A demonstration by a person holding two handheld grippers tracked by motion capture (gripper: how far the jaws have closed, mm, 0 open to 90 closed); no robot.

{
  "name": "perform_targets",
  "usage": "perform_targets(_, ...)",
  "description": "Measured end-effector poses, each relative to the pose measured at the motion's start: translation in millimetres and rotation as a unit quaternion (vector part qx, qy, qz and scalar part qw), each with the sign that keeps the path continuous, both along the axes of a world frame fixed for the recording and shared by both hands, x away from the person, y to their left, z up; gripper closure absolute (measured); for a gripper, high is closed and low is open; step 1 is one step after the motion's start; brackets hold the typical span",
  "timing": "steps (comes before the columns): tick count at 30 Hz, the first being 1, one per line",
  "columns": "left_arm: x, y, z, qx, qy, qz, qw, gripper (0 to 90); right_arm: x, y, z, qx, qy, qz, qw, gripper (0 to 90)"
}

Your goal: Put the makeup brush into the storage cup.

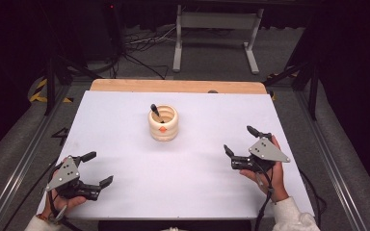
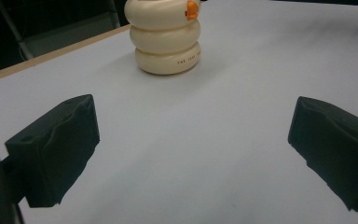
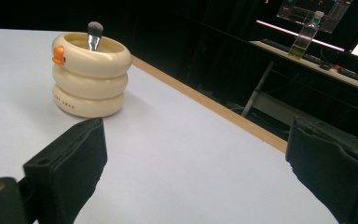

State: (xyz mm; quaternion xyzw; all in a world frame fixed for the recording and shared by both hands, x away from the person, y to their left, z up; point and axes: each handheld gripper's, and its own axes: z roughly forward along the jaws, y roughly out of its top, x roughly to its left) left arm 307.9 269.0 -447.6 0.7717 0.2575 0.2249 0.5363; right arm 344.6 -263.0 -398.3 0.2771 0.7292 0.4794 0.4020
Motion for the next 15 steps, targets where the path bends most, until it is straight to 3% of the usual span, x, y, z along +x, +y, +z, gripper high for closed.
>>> perform_targets(15, -0.3, -1.0, -0.1, 0.003, -0.001, -0.003, 1.0, 2.9, -11.9, -14.4, -17.0, -0.008, 0.007, -0.009, 0.9999, 6.3)
